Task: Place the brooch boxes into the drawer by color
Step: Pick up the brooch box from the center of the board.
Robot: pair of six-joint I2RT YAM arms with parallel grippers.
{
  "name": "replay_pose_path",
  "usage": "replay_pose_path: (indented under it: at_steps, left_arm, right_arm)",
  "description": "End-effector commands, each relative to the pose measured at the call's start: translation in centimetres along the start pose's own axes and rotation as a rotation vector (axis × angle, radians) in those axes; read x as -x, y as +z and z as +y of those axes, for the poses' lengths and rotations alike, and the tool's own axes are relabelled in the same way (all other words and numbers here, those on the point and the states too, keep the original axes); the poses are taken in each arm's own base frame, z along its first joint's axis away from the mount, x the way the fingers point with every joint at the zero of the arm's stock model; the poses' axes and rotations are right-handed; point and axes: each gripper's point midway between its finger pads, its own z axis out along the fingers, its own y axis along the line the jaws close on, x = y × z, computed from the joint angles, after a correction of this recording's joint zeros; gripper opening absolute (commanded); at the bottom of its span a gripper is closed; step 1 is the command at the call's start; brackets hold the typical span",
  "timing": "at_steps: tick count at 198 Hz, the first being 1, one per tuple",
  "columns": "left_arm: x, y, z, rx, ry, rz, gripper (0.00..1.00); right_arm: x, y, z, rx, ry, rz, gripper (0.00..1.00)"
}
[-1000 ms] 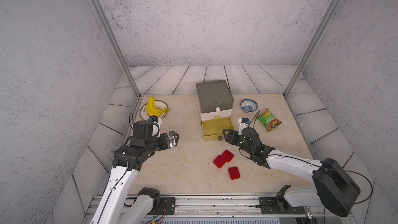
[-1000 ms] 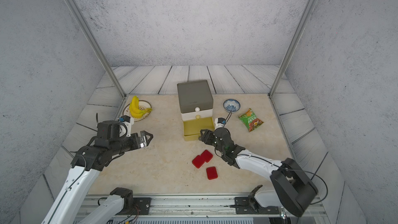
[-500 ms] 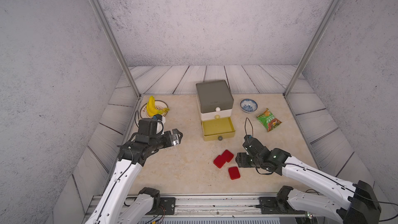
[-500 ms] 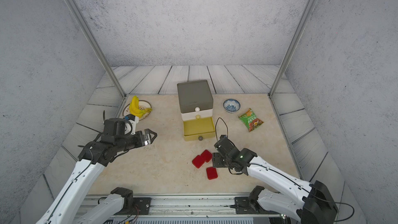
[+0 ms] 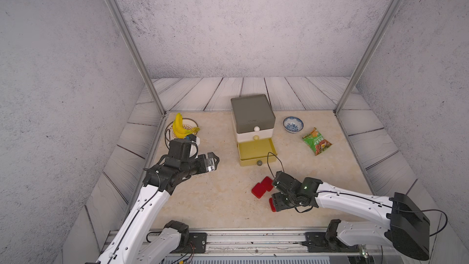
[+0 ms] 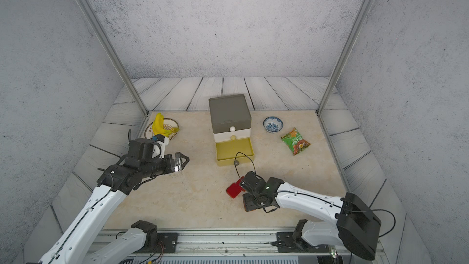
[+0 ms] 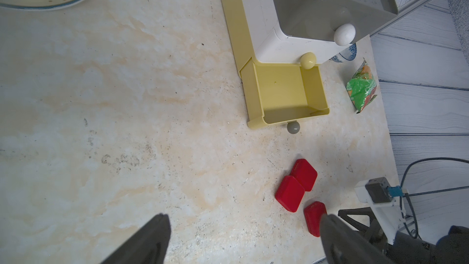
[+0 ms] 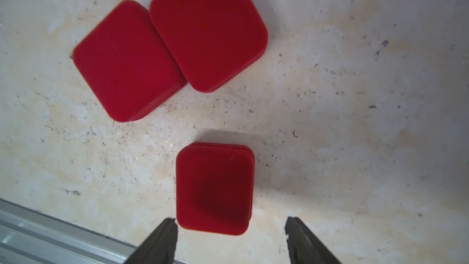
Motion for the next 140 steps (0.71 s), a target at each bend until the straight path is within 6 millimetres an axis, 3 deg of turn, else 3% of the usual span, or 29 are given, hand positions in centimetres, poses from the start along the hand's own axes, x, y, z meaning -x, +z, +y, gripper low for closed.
replay_pose_path:
  at_steps: [1, 105, 140]
  left_arm:
    - [0.2, 0.0, -0.1, 0.005, 0.008, -0.010, 0.98]
    - [0.4, 0.3, 0.0, 0.015, 0.014, -0.006, 0.98]
    - [0.4, 0.2, 0.1, 0.017, 0.015, -0.006, 0.98]
  right_arm:
    - [0.8, 0.0, 1.5, 0.028, -0.011, -0.005, 0.75]
    - [-0.1, 2.2, 1.2, -0.026, -0.016, 0.051, 0.73]
    - [-0.1, 2.5, 1.1, -0.037, -0.015, 0.051, 0.66]
